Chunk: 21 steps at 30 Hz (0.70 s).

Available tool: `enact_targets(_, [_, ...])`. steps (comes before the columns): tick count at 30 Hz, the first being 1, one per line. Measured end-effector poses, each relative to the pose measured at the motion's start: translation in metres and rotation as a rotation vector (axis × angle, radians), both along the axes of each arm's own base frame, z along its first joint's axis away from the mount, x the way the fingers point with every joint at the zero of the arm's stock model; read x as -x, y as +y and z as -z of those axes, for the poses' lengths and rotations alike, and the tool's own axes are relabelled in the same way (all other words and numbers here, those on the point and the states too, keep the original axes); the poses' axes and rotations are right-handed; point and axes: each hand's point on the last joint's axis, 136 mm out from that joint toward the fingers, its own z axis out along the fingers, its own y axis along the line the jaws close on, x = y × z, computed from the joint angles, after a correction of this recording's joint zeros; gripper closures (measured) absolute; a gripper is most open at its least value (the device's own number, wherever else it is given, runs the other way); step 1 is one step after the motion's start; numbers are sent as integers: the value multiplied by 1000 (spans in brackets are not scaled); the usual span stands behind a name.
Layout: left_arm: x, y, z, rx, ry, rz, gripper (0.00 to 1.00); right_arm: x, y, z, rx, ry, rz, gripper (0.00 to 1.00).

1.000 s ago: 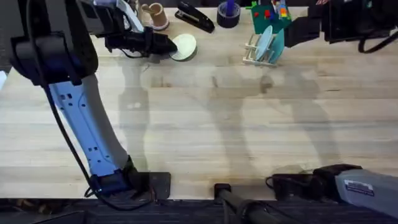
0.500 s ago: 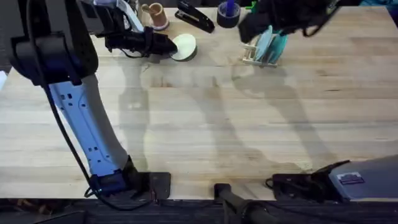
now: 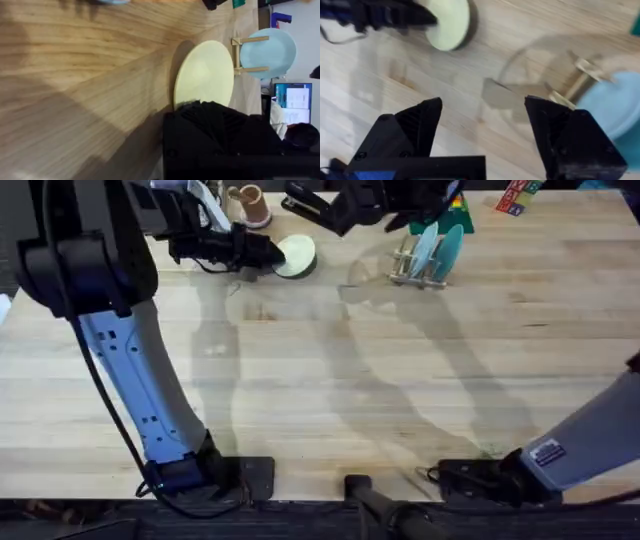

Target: Pick up the plates from the table one by one and place each into a slot on the dish rack.

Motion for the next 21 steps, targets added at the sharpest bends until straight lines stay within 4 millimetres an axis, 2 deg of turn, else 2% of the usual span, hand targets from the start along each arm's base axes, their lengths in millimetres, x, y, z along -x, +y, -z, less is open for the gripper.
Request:
enact_targets(9, [0,0,0,0,0,0,963,-22,33,15,-158,15,-17,10])
enact_targets(21, [0,0,0,0,0,0,963,-51,71,59,-278,54,26,10])
